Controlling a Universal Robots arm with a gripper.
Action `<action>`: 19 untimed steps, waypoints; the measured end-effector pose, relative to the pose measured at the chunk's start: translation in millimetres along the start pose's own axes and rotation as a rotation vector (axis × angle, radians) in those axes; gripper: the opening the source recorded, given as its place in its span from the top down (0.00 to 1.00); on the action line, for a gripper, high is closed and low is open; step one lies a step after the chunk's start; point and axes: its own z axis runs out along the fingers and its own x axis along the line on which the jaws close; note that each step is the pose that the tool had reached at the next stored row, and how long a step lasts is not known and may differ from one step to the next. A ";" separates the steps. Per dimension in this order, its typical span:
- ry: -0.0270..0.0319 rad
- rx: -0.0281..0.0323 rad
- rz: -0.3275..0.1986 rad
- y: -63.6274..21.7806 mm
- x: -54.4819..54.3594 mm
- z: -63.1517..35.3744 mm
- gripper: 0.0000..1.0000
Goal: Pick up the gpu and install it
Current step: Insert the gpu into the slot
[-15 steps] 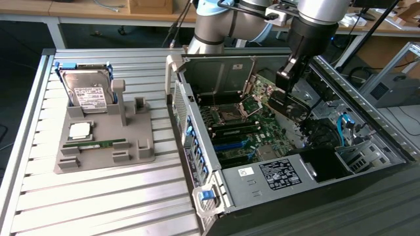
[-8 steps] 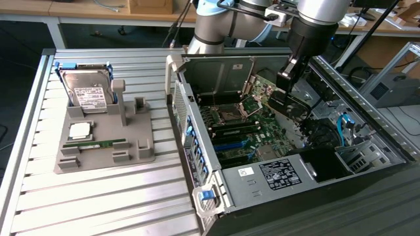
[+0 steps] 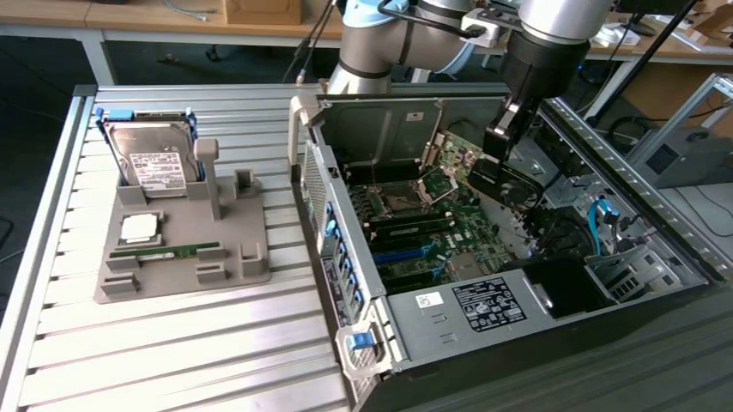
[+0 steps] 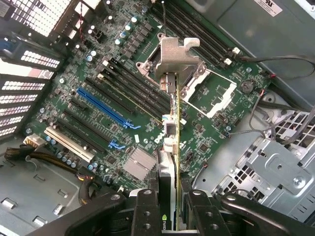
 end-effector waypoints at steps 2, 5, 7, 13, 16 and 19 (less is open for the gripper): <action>-0.0009 -0.0004 -0.011 0.0 0.0 0.1 0.73; -0.0025 -0.0011 -0.029 0.0 0.0 0.3 0.73; -0.0032 -0.0014 -0.037 0.0 0.0 0.4 0.73; -0.0054 -0.0024 -0.063 0.1 0.0 0.7 0.73; -0.0065 -0.0028 -0.076 0.1 0.1 0.8 0.73; -0.0075 -0.0033 -0.087 0.1 0.1 0.9 0.73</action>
